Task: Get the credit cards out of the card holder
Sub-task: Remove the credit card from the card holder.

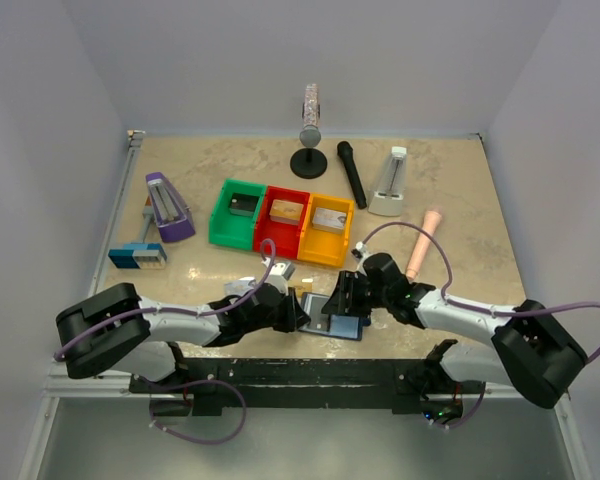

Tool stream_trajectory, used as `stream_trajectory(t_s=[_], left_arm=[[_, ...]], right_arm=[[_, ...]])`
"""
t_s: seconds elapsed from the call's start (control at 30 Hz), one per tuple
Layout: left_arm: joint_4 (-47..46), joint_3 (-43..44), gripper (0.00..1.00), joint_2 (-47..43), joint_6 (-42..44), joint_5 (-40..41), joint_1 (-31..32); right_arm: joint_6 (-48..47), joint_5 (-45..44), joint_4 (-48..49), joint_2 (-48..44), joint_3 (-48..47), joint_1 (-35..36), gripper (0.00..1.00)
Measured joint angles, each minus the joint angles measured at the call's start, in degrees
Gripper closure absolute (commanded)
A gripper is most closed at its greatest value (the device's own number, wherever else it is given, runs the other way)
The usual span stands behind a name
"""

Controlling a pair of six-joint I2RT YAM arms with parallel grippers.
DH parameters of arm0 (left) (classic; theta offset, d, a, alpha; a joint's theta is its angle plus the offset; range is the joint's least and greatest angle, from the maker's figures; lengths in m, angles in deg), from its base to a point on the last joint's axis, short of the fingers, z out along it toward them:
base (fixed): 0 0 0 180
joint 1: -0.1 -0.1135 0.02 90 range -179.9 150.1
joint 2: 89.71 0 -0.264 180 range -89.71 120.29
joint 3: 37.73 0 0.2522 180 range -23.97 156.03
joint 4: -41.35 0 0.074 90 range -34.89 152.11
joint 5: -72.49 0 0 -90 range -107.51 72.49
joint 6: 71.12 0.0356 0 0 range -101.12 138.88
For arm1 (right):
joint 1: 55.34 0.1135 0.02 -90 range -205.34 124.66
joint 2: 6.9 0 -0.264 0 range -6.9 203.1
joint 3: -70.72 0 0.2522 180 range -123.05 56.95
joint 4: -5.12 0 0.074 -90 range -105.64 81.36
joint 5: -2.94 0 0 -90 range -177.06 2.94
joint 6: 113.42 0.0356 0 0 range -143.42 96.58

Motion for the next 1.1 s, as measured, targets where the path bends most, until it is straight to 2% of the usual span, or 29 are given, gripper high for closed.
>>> stream_trajectory(t_s=[1.1], left_arm=[[-5.01, -3.58, 0.81, 1.11, -3.21, 1.18, 0.00]], right_arm=[[1.05, 2.95, 5.44, 3.72, 0.09, 0.00, 0.52]])
